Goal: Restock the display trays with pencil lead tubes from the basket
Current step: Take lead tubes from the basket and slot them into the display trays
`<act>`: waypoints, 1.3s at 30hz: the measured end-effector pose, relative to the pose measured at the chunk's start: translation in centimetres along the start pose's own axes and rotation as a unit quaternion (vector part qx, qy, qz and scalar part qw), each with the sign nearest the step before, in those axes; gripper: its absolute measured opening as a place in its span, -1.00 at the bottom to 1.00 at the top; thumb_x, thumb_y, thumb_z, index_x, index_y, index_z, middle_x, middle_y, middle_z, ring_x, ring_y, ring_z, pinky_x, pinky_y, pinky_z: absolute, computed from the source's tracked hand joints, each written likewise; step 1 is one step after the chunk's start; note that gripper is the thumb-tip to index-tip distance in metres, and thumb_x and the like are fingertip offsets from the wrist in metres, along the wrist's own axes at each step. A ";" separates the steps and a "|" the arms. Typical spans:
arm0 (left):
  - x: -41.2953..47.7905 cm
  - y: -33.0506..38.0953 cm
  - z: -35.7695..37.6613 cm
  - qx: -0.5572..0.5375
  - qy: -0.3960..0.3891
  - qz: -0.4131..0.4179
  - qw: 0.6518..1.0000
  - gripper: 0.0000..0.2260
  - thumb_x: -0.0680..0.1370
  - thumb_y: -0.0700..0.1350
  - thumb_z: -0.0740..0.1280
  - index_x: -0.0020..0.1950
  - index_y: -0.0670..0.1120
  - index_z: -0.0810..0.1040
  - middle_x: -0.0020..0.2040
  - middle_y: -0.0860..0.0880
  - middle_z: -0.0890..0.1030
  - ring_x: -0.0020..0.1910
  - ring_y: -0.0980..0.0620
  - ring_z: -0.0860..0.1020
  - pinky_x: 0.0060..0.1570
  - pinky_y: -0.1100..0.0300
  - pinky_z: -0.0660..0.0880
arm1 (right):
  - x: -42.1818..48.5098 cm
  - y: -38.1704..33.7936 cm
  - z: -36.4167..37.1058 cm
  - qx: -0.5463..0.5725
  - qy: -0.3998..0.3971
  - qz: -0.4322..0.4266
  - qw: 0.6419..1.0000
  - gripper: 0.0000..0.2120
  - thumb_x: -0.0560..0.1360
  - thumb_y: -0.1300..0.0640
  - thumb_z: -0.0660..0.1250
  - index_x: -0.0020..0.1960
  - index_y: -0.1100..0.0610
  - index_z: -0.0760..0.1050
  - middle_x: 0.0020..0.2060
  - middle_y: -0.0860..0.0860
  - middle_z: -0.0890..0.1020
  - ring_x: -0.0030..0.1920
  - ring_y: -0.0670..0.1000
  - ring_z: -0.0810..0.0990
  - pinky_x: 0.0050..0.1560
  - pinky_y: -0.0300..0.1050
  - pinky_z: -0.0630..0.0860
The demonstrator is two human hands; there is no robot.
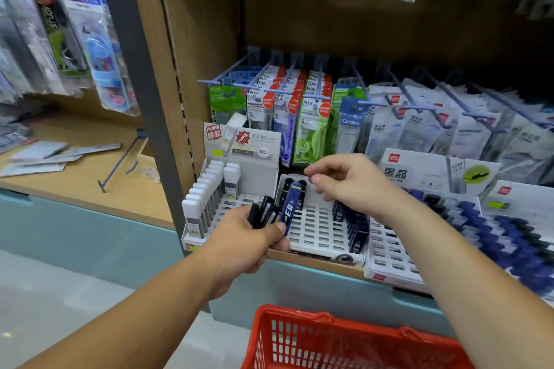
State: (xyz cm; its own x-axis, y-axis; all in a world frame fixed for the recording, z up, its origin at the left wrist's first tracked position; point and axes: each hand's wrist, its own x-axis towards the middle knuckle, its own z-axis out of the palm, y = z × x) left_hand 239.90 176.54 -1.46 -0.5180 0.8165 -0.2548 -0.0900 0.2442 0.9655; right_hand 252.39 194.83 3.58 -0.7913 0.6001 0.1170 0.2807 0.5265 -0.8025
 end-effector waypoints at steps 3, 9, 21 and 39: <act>0.0 0.3 1.0 -0.004 -0.026 0.018 0.999 -0.96 0.65 -0.18 0.36 0.09 -0.12 0.57 -0.16 -0.23 0.71 -0.49 0.04 0.24 -0.45 0.25 0.13 | -1.1 -1.3 -0.9 0.097 -0.068 0.015 0.993 -0.83 0.54 0.25 0.47 0.13 0.18 0.67 -0.14 0.16 0.74 -0.13 0.16 0.74 -0.10 0.06 0.71; 0.3 0.4 2.4 0.003 -0.034 0.035 0.999 -0.94 0.66 -0.15 0.36 0.09 -0.13 0.57 -0.22 -0.15 0.69 -0.50 0.04 0.24 -0.49 0.27 0.14 | -1.8 -0.6 -1.9 0.137 -0.026 0.049 0.989 -0.79 0.44 0.37 0.53 0.04 0.28 0.61 -0.23 0.31 0.68 -0.25 0.20 0.72 -0.20 0.03 0.71; 1.1 -0.1 4.7 0.058 -0.076 -0.056 0.994 -0.84 0.62 -0.03 0.39 -0.03 -0.05 0.46 -0.33 -0.03 0.34 -0.47 0.06 0.23 -0.49 0.25 0.14 | -1.6 3.0 -3.9 -0.074 0.059 0.059 0.994 -0.81 0.50 0.32 0.49 -0.11 0.02 0.66 -0.31 0.02 0.72 -0.29 -0.03 0.72 -0.05 0.04 0.71; 0.3 0.4 3.7 0.080 -0.086 -0.060 0.991 -0.72 0.66 0.06 0.35 0.24 -0.09 0.46 -0.09 -0.14 0.76 -0.41 -0.04 0.60 -0.54 0.28 0.16 | -1.0 4.1 -3.1 -0.157 0.039 0.065 0.985 -0.82 0.54 0.18 0.48 -0.11 -0.11 0.64 -0.17 -0.13 0.65 -0.11 -0.10 0.63 -0.08 -0.15 0.58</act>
State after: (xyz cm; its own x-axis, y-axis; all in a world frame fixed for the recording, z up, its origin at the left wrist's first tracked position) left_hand 242.85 178.84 -1.32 -0.3575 0.8504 -0.3859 0.0014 0.4138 0.9104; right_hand 256.05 198.24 1.97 -0.6976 0.7121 0.0798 0.5399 0.5955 -0.5949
